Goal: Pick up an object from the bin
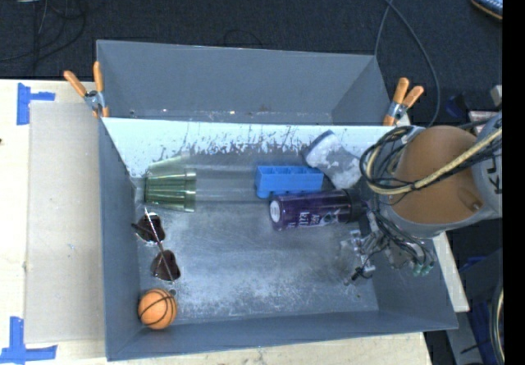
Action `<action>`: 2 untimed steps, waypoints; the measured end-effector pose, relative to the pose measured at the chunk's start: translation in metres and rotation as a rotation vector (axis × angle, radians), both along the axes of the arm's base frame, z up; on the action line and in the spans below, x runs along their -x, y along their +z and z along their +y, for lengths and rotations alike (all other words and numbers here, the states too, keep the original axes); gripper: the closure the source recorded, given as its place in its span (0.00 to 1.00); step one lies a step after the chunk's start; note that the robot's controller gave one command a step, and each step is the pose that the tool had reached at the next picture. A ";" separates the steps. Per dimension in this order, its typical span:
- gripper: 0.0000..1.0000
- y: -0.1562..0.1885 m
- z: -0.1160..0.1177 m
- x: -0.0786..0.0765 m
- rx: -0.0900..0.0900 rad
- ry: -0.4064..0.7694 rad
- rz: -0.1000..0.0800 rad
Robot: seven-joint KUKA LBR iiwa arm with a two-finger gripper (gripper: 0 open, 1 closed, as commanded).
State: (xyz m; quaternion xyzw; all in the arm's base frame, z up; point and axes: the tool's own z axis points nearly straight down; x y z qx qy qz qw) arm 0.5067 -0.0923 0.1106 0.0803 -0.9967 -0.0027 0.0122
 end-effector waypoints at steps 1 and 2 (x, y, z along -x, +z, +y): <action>1.00 0.000 0.000 0.000 0.000 0.000 0.000; 1.00 -0.031 0.036 0.006 -0.003 0.087 0.001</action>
Offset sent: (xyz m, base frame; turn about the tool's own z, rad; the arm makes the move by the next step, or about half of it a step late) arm -0.0085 0.0481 -0.0406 -0.1191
